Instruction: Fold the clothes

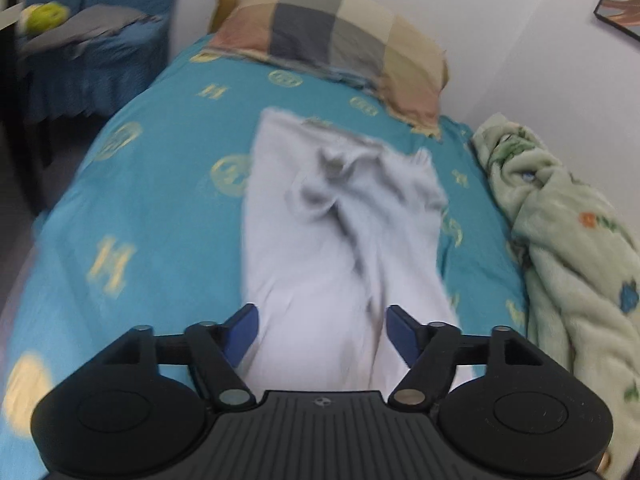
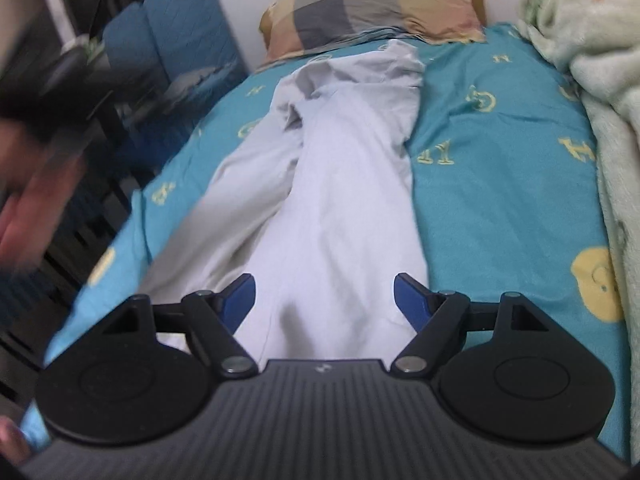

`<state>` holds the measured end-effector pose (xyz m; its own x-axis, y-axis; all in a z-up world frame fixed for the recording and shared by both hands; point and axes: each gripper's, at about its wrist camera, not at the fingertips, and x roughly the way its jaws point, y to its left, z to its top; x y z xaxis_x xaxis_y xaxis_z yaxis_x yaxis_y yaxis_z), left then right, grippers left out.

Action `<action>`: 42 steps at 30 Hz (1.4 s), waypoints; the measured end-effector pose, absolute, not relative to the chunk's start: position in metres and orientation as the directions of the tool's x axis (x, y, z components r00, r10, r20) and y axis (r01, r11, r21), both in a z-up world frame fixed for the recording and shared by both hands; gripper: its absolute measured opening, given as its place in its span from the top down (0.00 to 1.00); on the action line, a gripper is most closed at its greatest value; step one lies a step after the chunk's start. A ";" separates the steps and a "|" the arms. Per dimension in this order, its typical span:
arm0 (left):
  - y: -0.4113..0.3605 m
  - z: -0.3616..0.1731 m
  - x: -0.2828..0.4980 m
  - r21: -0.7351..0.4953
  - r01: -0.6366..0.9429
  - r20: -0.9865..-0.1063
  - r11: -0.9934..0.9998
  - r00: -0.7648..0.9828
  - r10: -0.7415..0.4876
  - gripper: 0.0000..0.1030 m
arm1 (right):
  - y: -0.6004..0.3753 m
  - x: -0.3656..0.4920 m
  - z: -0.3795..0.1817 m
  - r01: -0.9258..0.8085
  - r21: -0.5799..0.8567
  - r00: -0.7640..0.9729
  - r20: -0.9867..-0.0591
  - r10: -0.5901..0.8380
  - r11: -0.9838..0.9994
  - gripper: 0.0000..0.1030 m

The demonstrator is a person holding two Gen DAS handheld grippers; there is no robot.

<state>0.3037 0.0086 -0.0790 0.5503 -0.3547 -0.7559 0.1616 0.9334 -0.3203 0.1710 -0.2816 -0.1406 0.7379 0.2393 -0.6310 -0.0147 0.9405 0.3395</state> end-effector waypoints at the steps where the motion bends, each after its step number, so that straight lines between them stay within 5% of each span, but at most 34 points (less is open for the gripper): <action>1: 0.018 -0.080 0.282 -0.316 0.133 -0.771 0.940 0.541 -0.336 0.26 | -0.287 0.169 -0.139 0.002 0.363 0.738 -0.630 0.244 0.932 0.24; 12: 0.086 -0.121 0.167 -0.286 0.015 -0.889 0.958 0.368 -0.271 0.24 | -0.315 0.134 -0.156 0.180 0.407 0.520 -0.813 0.264 0.896 0.23; 20: 0.078 -0.132 0.149 -0.294 0.074 -0.905 0.953 0.300 -0.303 0.22 | -0.276 0.111 -0.152 0.045 0.479 0.399 -0.813 0.424 0.876 0.22; 23: 0.071 -0.130 0.136 -0.292 0.109 -0.909 0.950 0.278 -0.311 0.22 | -0.268 0.112 -0.152 0.066 0.432 0.392 -0.840 0.375 0.899 0.33; 25: 0.068 -0.126 0.127 -0.304 0.125 -0.908 0.945 0.263 -0.327 0.35 | -0.266 0.111 -0.150 0.080 0.390 0.391 -0.859 0.331 0.917 0.49; 27: 0.067 -0.122 0.119 -0.312 0.132 -0.907 0.941 0.253 -0.337 0.52 | -0.265 0.109 -0.146 0.093 0.346 0.389 -0.876 0.285 0.934 0.81; 28: 0.067 -0.120 0.116 -0.309 0.130 -0.909 0.942 0.252 -0.332 0.74 | -0.266 0.107 -0.145 0.099 0.343 0.391 -0.877 0.280 0.934 0.86; 30: 0.072 -0.110 0.111 -0.338 0.120 -0.892 0.934 0.275 -0.358 0.94 | -0.271 0.103 -0.141 0.110 0.358 0.397 -0.871 0.289 0.927 0.92; 42: 0.114 -0.015 0.056 -0.577 0.095 -0.700 0.811 0.453 -0.551 0.97 | -0.314 0.030 -0.033 0.009 0.434 0.585 -0.733 0.347 0.901 0.93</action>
